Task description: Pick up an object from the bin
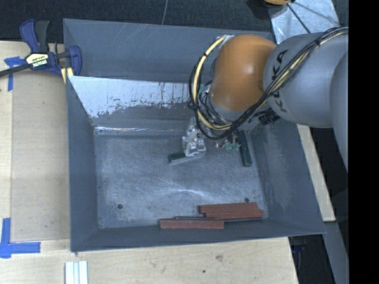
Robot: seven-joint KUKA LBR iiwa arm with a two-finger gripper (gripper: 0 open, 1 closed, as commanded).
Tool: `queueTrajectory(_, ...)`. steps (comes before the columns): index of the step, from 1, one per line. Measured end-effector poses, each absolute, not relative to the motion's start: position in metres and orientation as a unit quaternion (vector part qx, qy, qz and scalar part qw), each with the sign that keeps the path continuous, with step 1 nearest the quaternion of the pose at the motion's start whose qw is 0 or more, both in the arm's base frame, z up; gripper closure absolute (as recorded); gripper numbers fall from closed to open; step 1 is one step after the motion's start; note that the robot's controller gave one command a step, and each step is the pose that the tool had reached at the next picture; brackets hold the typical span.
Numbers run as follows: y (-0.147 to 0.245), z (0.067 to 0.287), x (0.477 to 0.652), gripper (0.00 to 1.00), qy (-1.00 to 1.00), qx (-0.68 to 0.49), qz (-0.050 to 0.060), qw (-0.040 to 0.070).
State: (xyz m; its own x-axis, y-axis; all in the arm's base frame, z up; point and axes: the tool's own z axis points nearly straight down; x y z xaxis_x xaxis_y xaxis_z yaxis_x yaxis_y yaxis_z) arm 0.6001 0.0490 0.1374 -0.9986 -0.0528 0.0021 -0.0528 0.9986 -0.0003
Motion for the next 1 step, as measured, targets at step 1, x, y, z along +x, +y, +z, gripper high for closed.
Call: queueTrajectory(1, 0.0481, 0.1261, 0.6277, 0.00, -0.999, 0.035, 0.000, -0.002)
